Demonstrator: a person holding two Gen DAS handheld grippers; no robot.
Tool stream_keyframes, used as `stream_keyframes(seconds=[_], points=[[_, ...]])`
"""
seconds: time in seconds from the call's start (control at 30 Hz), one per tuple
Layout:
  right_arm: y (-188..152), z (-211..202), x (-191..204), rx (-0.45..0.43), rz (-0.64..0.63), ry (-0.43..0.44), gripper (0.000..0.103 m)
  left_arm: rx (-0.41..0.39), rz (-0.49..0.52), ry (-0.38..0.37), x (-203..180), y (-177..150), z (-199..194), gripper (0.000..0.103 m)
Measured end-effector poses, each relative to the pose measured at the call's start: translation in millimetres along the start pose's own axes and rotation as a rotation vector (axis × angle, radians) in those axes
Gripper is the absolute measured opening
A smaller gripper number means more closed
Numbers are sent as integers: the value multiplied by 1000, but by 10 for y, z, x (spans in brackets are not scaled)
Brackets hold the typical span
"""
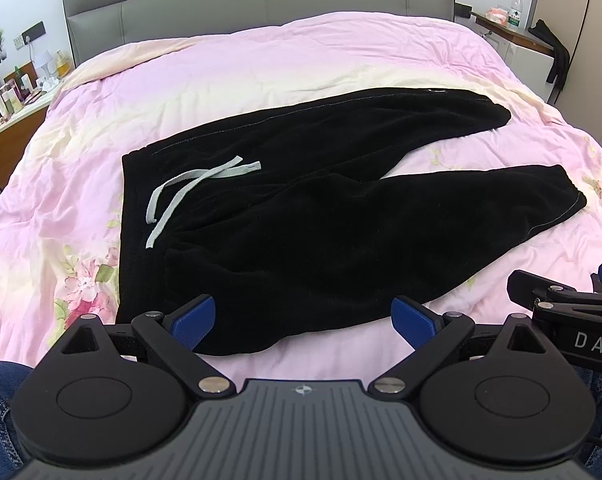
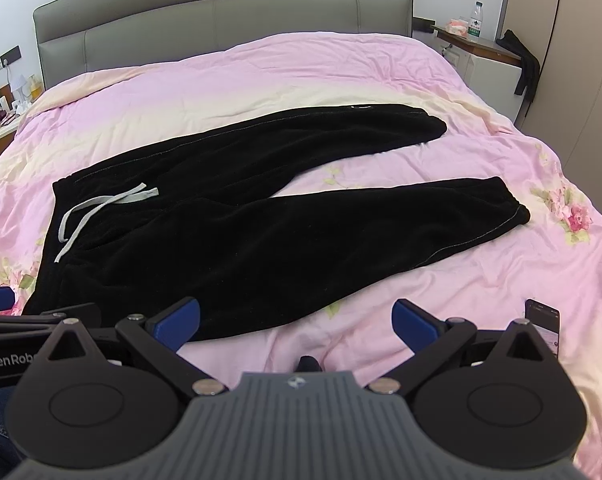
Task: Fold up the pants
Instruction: 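Grasp the waistband with the left gripper while the right gripper grasps a leg cuff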
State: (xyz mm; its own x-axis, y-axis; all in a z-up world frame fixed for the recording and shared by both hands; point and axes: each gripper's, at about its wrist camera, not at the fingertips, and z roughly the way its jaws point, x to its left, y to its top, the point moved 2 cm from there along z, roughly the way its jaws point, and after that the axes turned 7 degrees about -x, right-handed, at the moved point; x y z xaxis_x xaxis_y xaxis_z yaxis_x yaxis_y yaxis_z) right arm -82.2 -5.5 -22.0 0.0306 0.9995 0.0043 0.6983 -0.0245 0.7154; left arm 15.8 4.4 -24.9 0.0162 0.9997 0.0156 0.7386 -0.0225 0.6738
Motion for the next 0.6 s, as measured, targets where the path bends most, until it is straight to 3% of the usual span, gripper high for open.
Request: stream_keyframes(seconds=[0.17,0.3,0.43,0.6], points=[[38,142,-7,3,12,6,98,19,-23,-8,60,-33,163,103],[123,399,-273,-16,111,43,98,71,-85,2,222,-114,450,103],[243,693,-629,-62,175,2,98,149,-195,1,448,-221,753,103],[447,1189,-1136,-98,191,-94,98,200,-405,-119,691,-430,1043,103]])
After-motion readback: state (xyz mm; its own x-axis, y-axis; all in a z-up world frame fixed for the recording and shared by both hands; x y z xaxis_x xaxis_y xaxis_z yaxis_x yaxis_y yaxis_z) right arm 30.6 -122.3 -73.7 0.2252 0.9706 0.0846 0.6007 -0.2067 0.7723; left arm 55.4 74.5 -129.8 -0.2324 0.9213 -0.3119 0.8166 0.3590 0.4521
